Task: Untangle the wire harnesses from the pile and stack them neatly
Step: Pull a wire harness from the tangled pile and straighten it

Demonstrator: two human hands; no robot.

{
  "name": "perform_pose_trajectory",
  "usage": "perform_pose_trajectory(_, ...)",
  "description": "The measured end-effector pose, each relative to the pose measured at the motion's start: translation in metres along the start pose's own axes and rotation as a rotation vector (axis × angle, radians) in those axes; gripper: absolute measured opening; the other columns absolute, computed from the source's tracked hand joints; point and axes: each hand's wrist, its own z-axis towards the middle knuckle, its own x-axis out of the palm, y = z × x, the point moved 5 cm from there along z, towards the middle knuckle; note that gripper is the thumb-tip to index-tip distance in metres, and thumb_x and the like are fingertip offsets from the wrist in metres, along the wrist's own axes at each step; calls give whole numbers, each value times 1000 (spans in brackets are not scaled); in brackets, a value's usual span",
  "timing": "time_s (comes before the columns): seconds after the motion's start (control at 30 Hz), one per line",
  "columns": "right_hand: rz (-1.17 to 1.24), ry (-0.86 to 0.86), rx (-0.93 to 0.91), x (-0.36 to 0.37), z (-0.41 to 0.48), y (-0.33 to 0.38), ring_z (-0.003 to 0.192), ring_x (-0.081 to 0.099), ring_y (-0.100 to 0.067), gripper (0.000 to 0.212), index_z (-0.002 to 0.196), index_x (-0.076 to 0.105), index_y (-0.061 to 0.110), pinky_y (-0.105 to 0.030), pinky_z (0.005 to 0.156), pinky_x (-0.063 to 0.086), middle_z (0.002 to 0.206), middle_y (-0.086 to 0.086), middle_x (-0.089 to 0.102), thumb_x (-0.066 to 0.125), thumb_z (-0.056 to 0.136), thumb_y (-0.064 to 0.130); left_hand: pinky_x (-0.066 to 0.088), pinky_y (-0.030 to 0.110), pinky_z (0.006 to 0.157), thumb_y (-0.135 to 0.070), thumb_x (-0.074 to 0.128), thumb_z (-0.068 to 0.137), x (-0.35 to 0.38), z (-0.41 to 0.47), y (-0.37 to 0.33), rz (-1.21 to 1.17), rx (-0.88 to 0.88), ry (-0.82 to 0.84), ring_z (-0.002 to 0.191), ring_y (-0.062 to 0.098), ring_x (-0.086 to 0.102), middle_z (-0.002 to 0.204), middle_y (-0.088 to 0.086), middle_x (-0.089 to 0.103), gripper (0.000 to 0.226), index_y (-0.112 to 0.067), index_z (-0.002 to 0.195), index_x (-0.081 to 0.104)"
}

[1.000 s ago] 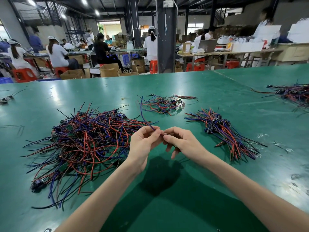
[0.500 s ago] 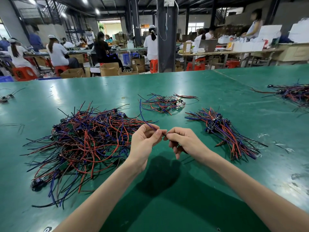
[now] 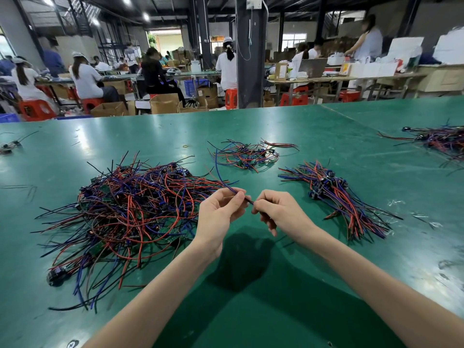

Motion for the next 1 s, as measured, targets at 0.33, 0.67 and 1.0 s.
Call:
perform_pose_trajectory(0.33,3,30,-15,2,-3,-1,38,40,-18,27,62,58,12,-23,36,35,46,3,48,55,89,9,54,16,66,-2,62,87,-4,1,6,73,-3,-28,66,6,65,71,0,71,4,-3,87,66)
perform_pose_trajectory(0.67,9,8,28,0,3,-5,34,36,-17,31,57,57,14,-21,34,32,43,2,45,54,87,6,53,18,69,-3,67,84,-6,1,-3,86,108,-89,69,8,64,72,-1,71,9,-10,80,70)
perform_pose_trajectory(1.0,24,16,39,0,3,-9,33,35,-16,35,52,58,19,-20,35,31,43,3,46,56,85,9,52,15,63,-6,64,87,-26,12,-14,75,140,-230,62,3,62,67,-4,70,7,-9,81,68)
